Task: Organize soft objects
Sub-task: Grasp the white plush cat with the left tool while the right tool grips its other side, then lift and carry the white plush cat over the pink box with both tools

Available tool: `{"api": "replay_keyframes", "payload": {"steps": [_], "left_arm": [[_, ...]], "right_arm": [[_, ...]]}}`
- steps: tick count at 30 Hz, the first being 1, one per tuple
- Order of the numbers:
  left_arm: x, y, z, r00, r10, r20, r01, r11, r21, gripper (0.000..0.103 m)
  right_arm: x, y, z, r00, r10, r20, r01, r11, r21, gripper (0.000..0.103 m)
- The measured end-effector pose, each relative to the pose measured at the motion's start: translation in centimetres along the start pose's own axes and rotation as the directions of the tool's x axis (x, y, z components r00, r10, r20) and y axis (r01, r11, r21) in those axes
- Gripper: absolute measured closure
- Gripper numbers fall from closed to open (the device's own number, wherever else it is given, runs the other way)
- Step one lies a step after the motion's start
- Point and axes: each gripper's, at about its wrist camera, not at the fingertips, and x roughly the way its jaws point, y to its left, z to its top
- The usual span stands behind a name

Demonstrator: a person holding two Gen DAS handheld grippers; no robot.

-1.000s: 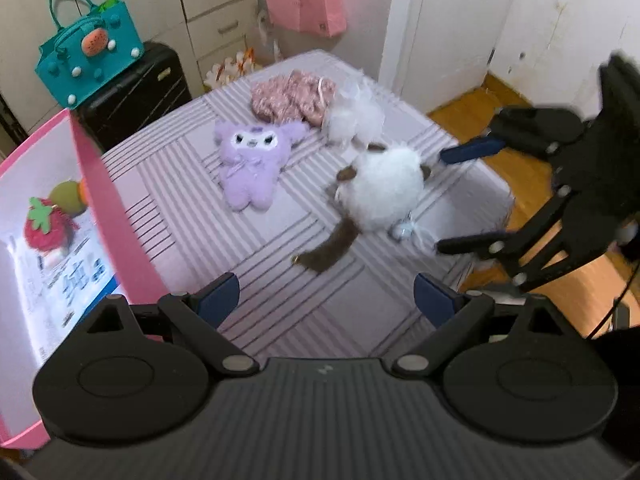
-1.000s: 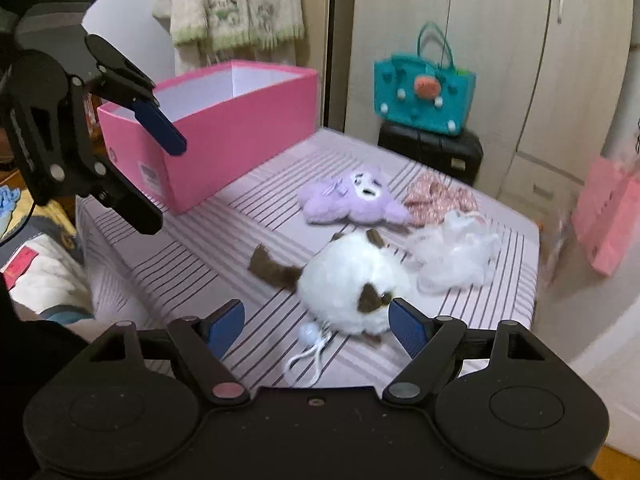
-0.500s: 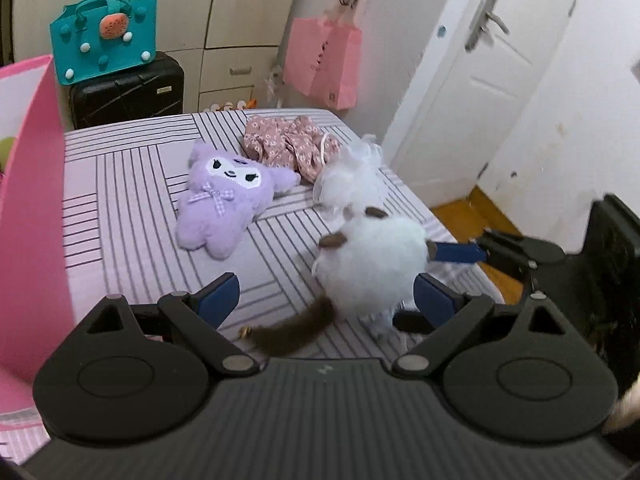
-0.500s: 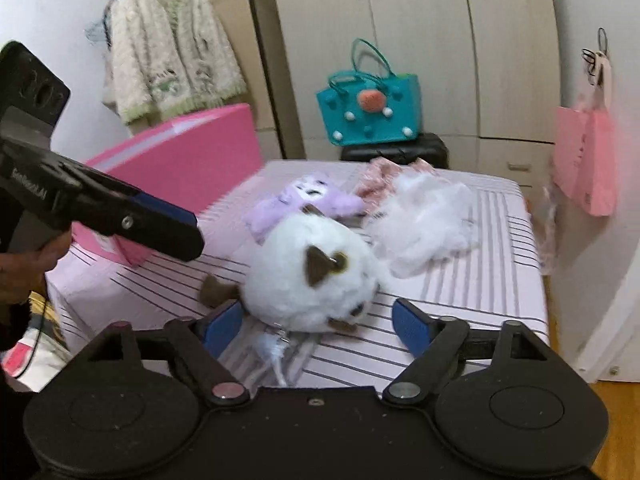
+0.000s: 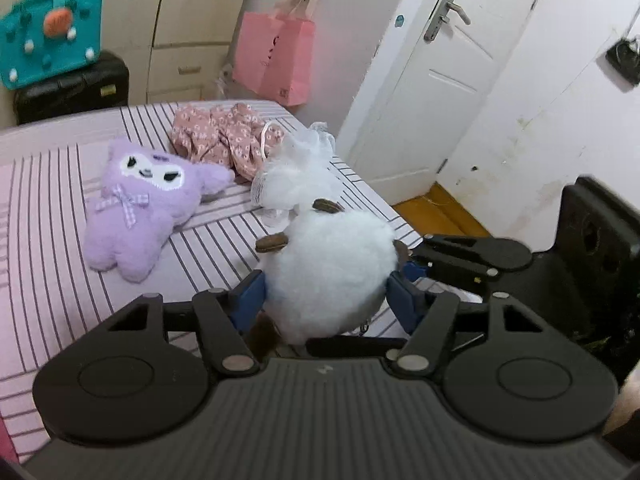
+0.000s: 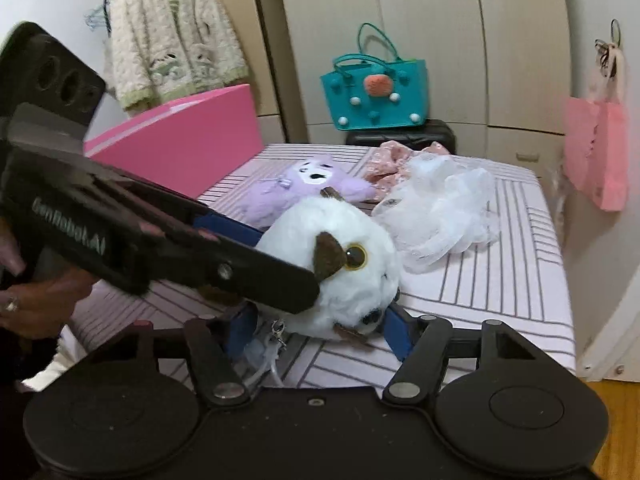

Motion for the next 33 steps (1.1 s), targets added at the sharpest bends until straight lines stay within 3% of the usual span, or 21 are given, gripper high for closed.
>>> {"api": "replay_keyframes", "payload": {"steps": [16, 21, 26, 33], "left_arm": [[-3.0, -2.4, -0.2, 0.999, 0.035, -0.034, -0.034, 0.999, 0.032, 0.039], [-5.8, -2.3, 0.7, 0.999, 0.036, -0.02, -0.035, 0.999, 0.039, 0.039], [-9.4, -1.4, 2.0, 0.999, 0.038, -0.022, -0.037, 0.999, 0.012, 0.039], [-13.1, 0.6, 3.1, 0.997, 0.041, -0.068, -0.045, 0.997, -0.055, 0.04]], "right_arm": [[-2.3, 4.0, 0.6, 0.991, -0.132, -0.025, 0.13, 0.989, -0.072, 0.033], [-3.1, 6.8, 2.1, 0.985, -0.173, -0.014, 0.168, 0.97, -0.177, 0.033], [-4.1, 9.7, 4.6, 0.986, -0.169, 0.007, 0.164, 0.95, -0.265, 0.033], [-5.1, 12.8, 8.5, 0.996, -0.086, -0.033, 0.071, 0.945, -0.32, 0.033]]}}
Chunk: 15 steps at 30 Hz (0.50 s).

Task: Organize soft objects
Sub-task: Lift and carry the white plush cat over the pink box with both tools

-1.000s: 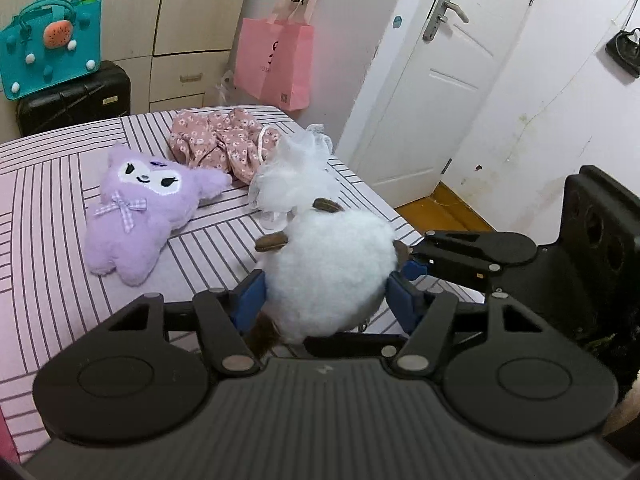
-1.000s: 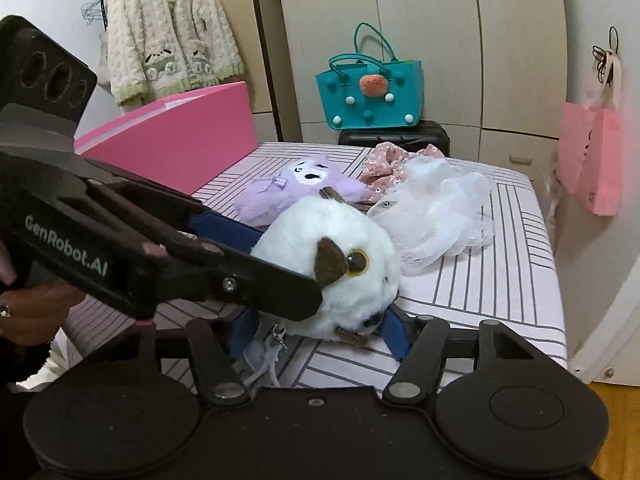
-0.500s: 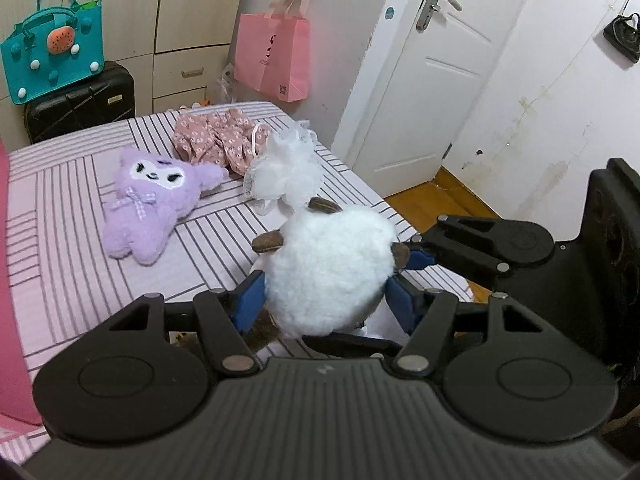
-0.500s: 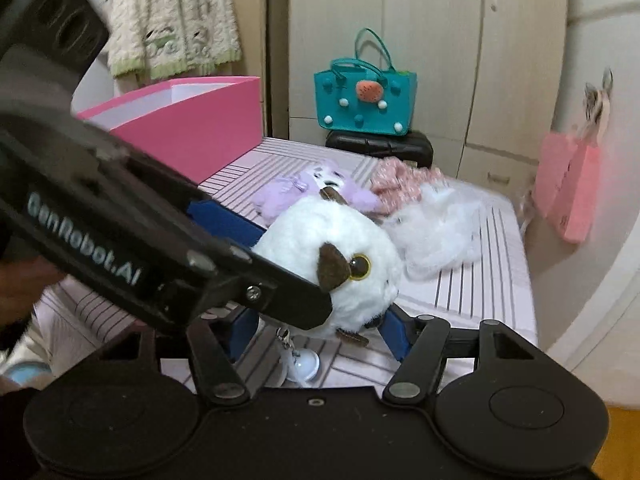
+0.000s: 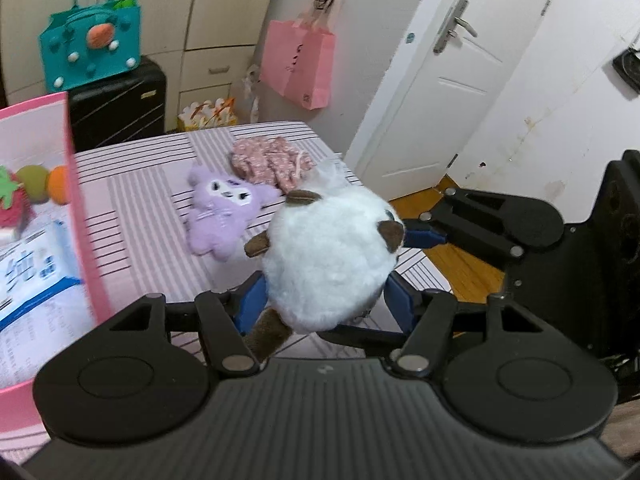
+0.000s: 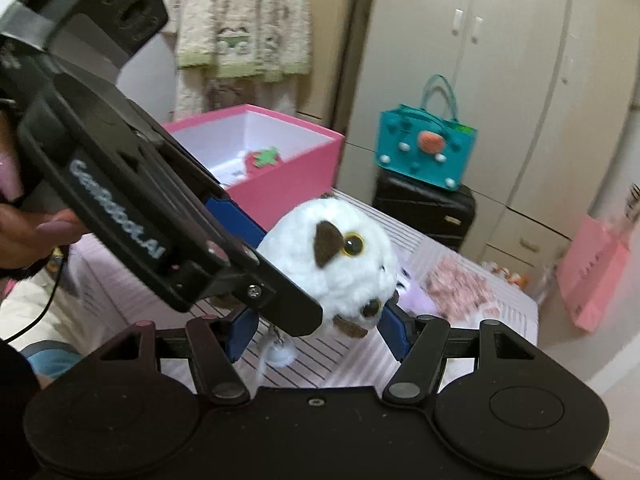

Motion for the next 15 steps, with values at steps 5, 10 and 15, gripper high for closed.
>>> {"api": "replay_keyframes", "payload": {"steps": [5, 10, 15], "left_arm": [[-1.9, 1.1, 0.2, 1.0, 0.02, -0.007, -0.02, 0.999, -0.026, 0.041], [-4.3, 1.3, -0.1, 0.997, 0.074, 0.031, -0.074, 0.997, -0.013, 0.041], [-7.1, 2.0, -0.1, 0.989, 0.109, 0.096, -0.107, 0.994, -0.025, 0.041]], "right_arm": [[-0.6, 1.6, 2.5, 0.999, 0.038, -0.011, -0.039, 0.998, -0.056, 0.033], [-0.7, 3.3, 4.7, 0.998, 0.061, -0.012, -0.062, 0.993, -0.097, 0.033], [-0.6, 4.4, 6.8, 0.997, 0.078, 0.019, -0.074, 0.989, -0.128, 0.033]]}}
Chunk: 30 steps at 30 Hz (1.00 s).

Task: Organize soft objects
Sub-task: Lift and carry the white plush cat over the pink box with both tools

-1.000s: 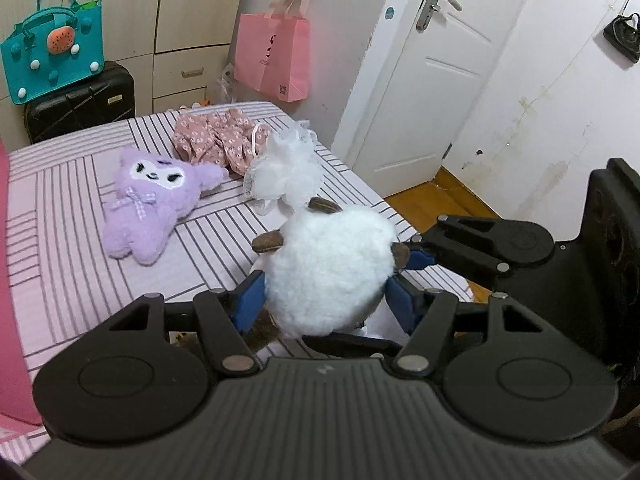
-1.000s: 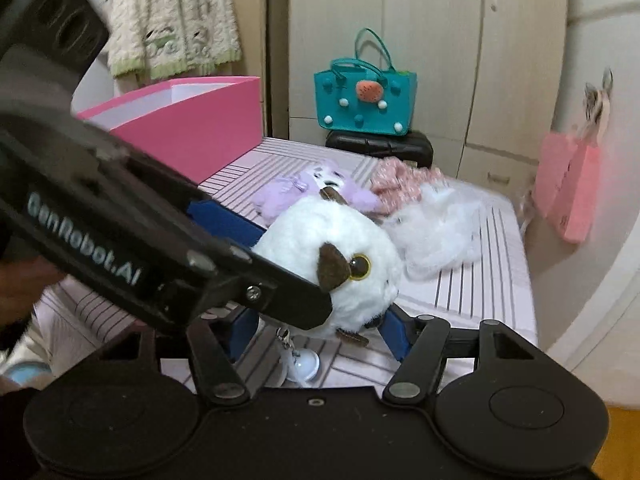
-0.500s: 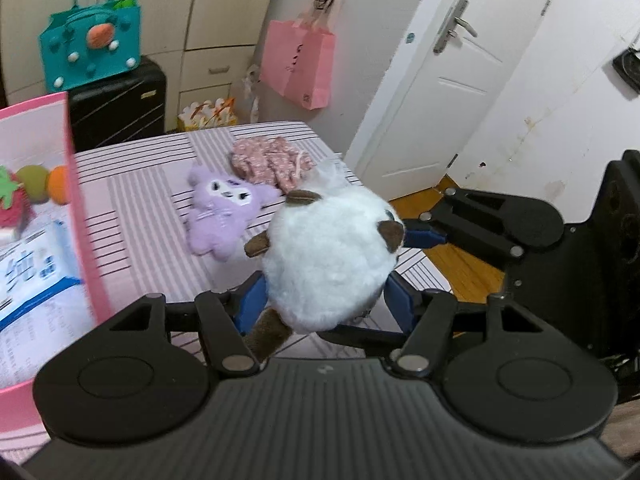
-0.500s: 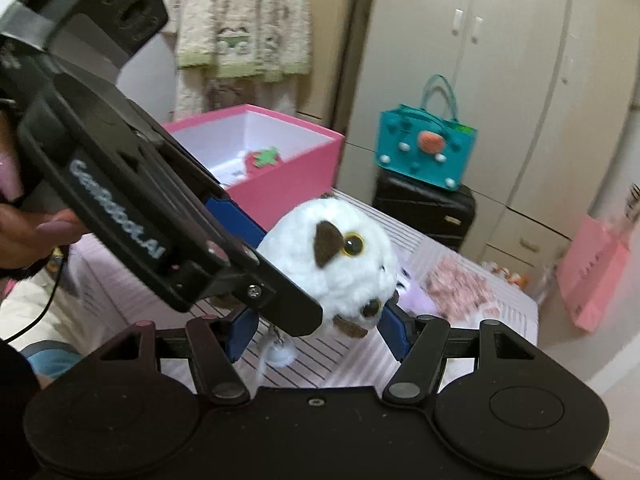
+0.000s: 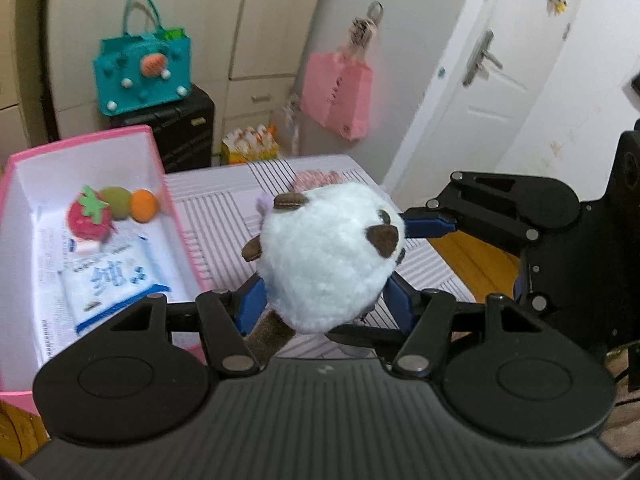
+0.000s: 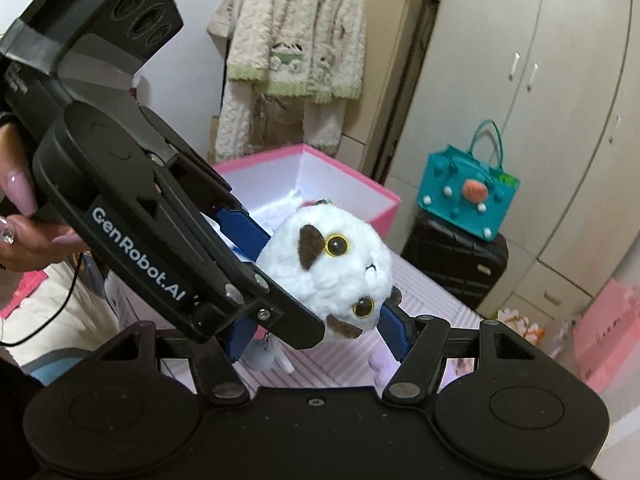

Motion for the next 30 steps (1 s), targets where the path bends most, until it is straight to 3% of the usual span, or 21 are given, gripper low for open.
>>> {"api": "replay_keyframes", "payload": {"steps": [17, 21, 30], "left_arm": [[-3.7, 9.2, 1.4, 0.981, 0.126, 0.147, -0.096, 0.976, -0.198, 0.041], [-2.0, 11.7, 1.2, 0.985, 0.138, 0.099, -0.11, 0.964, -0.243, 0.041], [2.5, 16.2, -0.8, 0.992, 0.112, -0.061, -0.126, 0.937, -0.325, 0.041]], "right_arm": [[6.2, 0.1, 6.7, 0.976, 0.156, 0.152, -0.158, 0.987, -0.001, 0.033], [9.1, -0.2, 7.0, 0.971, 0.194, 0.142, -0.199, 0.98, 0.024, 0.033], [15.1, 0.2, 5.8, 0.961, 0.274, -0.032, -0.272, 0.961, 0.052, 0.033]]}}
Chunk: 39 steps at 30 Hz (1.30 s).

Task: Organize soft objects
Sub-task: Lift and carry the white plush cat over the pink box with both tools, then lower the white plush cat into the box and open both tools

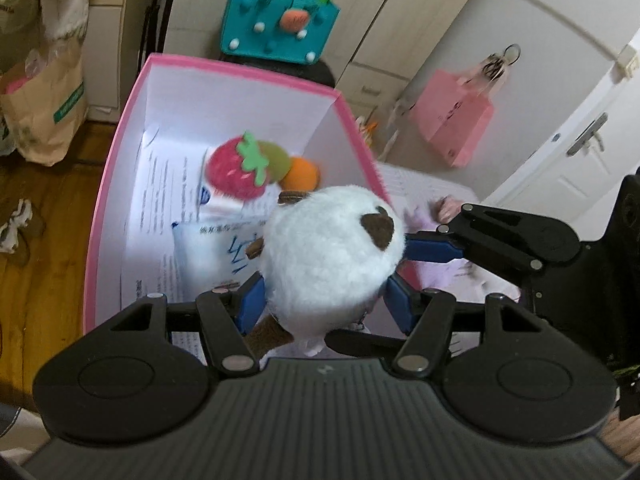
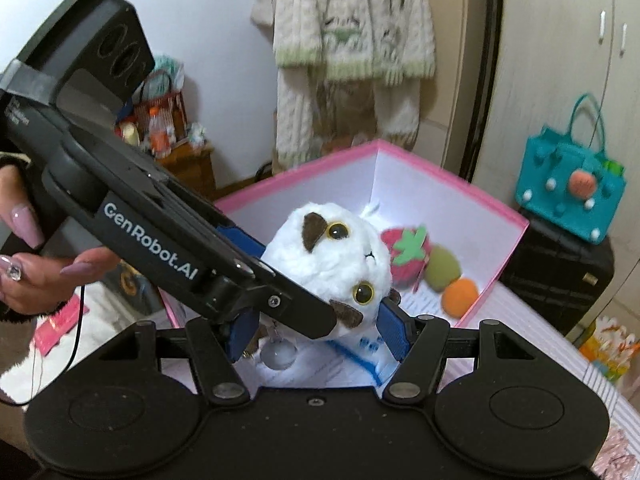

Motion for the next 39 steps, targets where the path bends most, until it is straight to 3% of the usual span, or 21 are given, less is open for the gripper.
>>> {"api": "replay_keyframes", "payload": {"steps": [7, 12, 20, 31, 39], "left_arm": [[0.6, -0.1, -0.6, 0.998, 0.036, -0.044, -0.035, 0.999, 0.03, 0.041], [-0.3, -0.6, -1.0, 0.996, 0.087, -0.023, -0.085, 0.995, 0.051, 0.041], [-3.3, -2.6, -1.4, 0.991, 0.13, 0.03, -0.133, 0.985, 0.113, 0.041], [-8.4, -6.9, -2.9, 0.983, 0.159, 0.09, -0.175, 0.961, 0.214, 0.039], [-10.1, -10.7, -4.1, 0.984, 0.145, 0.106, -0.168, 0.948, 0.27, 0.038]], "right_arm": [[1.0, 0.2, -0.2, 0.996, 0.032, -0.088, -0.032, 0.999, -0.009, 0.033], [1.0, -0.3, 0.1, 0.989, 0.059, -0.137, -0.055, 0.998, 0.035, 0.034], [-1.6, -1.7, -0.4, 0.994, 0.074, -0.084, -0.064, 0.991, 0.12, 0.034], [-9.1, -0.4, -0.6, 0.999, -0.038, -0.007, 0.038, 0.998, 0.057, 0.034], [-14.2, -0.3, -2.2, 0.997, -0.061, 0.042, 0.059, 0.997, 0.053, 0.033]]}}
